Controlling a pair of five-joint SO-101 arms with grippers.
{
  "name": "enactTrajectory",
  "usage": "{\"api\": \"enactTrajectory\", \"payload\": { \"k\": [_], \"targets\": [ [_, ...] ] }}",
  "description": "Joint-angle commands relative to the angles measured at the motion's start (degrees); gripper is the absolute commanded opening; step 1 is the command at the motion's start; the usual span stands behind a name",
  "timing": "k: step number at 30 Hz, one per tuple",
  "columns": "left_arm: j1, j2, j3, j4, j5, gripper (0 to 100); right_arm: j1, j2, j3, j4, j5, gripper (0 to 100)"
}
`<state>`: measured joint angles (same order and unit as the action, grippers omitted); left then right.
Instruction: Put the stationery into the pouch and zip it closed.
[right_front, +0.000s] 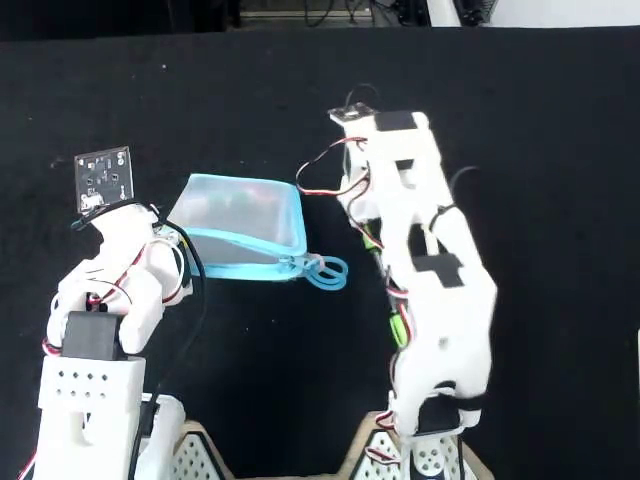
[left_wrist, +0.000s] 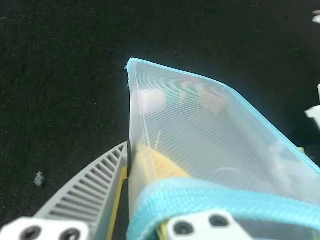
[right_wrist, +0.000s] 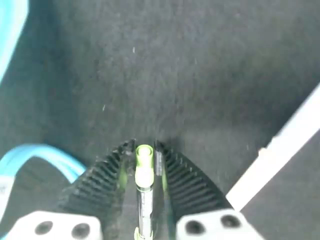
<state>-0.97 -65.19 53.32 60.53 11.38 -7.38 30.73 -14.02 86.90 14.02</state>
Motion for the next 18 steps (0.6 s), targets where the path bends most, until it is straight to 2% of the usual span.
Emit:
{"api": "enactTrajectory", "payload": {
  "k": [1, 9, 14, 18],
  "targets": [
    [-0.7, -1.0, -1.2, -1.3, 0.8, 3, 0.6, -13.9, 8.3, -4.4, 0.4, 1.1],
    [-0.6, -1.0, -1.2, -1.3, 0.8, 3, 0.6, -44.7, 32.3, -18.2, -0.4, 1.1],
    [-0.4, -1.0, -1.1, -1.3, 0.8, 3, 0.3, -61.7, 42.0, -22.4, -6.7, 1.1],
    [-0.4, -1.0, -1.1, -1.3, 0.8, 3, 0.3, -72.6, 46.7, -24.4, -8.8, 1.1]
  ]
}}
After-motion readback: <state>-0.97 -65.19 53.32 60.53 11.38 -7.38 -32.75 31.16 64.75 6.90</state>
